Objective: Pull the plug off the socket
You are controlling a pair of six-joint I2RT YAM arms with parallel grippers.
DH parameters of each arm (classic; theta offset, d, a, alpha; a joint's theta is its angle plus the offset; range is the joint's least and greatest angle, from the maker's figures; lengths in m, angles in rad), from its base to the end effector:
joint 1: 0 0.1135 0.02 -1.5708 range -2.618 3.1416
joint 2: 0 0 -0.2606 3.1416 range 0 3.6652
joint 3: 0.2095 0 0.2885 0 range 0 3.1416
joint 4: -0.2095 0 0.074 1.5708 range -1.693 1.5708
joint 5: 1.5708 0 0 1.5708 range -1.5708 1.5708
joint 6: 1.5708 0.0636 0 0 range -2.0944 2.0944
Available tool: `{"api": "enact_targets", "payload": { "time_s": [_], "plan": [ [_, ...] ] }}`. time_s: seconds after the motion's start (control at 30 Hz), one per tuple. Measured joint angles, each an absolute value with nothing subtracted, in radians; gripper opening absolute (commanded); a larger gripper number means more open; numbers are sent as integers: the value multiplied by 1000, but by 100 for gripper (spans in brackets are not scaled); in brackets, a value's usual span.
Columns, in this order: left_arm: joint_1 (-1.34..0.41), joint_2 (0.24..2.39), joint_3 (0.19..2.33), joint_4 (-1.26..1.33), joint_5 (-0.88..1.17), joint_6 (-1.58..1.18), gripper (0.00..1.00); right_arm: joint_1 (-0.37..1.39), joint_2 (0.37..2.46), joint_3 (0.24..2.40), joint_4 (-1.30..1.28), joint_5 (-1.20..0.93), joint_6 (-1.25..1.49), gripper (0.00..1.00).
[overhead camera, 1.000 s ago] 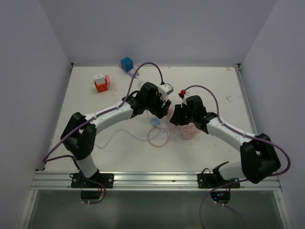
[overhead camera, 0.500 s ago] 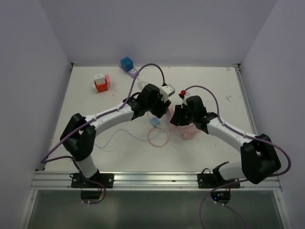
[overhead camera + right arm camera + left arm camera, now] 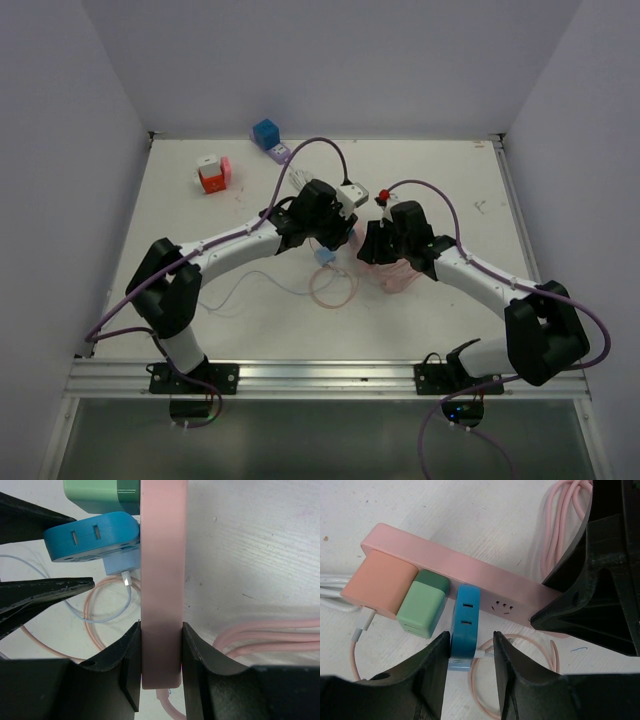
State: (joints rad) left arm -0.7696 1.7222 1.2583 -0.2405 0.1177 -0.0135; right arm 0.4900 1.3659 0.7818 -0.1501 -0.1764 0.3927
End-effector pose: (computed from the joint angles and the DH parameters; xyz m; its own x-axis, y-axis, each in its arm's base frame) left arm 0.3130 -0.3137 0.2097 -0.4752 0.4418 -0.7609 0.7490 0.6570 -0.0863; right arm 0.2920 0.1684 0.1716 -0.7675 0.0177 -0.6409 -0.3080 0.8665 0.3927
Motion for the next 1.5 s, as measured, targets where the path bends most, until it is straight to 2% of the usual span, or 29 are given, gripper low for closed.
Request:
{"api": "enact_targets", "payload": {
  "time_s": [0.13,0.3,0.4,0.5,0.53,0.57,1.07,1.33,1.5],
  "plan": [
    [-774,1722,1258,-236,109,-14,48,490,1365,782,-147,-180,398,0],
    [-775,1724,1258,-225,99,-14,45,490,1366,782,-141,-184,403,0],
    [-775,1733,1258,-225,99,-14,37,490,1366,782,-142,-185,402,0],
    [-774,1739,1258,-226,95,-1,17,490,1366,782,-148,-180,399,0],
    [-775,1739,1258,-226,91,8,4,490,1366,782,-149,-178,396,0],
    [-775,1739,1258,-228,91,12,0,490,1366,782,-149,-173,392,0],
    [-773,1710,1252,-295,93,84,0,496,1394,784,-134,-162,328,0],
    [-775,1539,1250,-411,174,90,0,383,1433,793,-167,-23,311,0],
    [-765,1479,1245,-431,199,77,0,381,1438,827,-181,-17,305,0]
  ]
}}
